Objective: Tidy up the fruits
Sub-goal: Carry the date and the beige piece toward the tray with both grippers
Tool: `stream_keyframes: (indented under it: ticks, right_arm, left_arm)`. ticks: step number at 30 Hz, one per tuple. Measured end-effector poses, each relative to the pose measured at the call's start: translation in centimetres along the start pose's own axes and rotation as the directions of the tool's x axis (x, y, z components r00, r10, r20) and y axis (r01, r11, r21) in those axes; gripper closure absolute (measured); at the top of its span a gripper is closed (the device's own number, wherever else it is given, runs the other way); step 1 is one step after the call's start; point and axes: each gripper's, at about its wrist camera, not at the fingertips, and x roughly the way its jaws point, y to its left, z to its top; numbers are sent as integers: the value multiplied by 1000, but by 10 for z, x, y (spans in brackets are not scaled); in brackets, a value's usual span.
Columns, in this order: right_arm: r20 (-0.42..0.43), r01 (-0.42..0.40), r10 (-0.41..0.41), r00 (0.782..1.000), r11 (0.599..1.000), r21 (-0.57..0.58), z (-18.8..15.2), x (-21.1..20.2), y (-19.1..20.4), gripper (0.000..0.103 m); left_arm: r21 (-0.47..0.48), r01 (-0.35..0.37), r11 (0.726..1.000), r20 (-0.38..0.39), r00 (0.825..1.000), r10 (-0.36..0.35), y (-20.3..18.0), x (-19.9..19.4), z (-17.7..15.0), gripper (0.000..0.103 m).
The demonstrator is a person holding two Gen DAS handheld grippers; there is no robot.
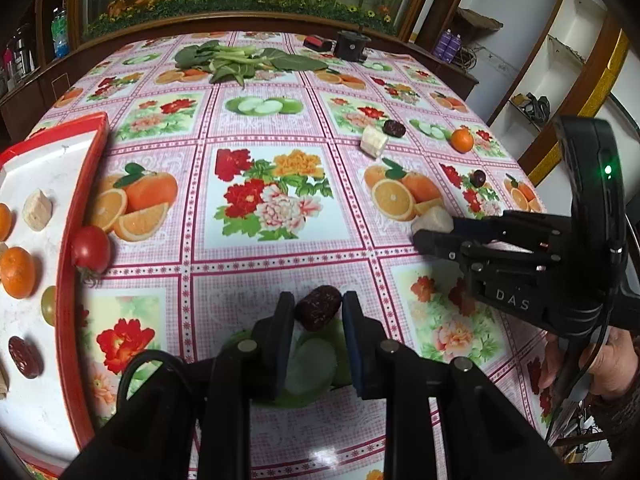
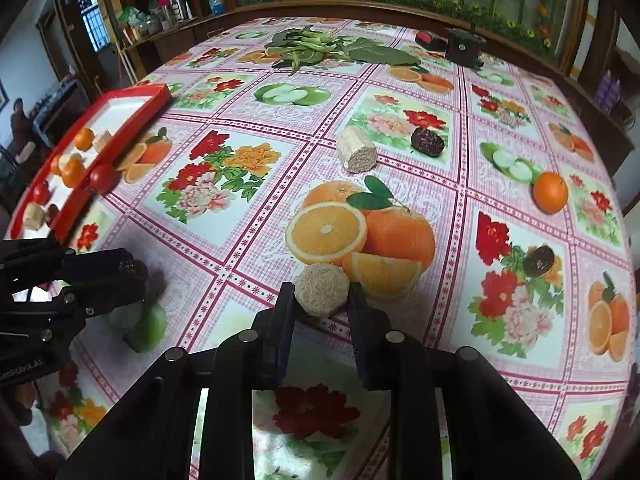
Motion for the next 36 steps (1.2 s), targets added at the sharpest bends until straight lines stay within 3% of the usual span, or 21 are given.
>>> stream_keyframes:
  ticks: [19,36]
  right_arm:
    - [17,-64,65,998,997,-33,-1,-25,24,78]
    - [34,-162,170,985,971,-175,54,-17,108,78]
  left_arm:
    - [-1,24,1000,33,999,-24,-3,-22,1,76]
    - [-134,-45,990,102,993,59,72,-68,0,76]
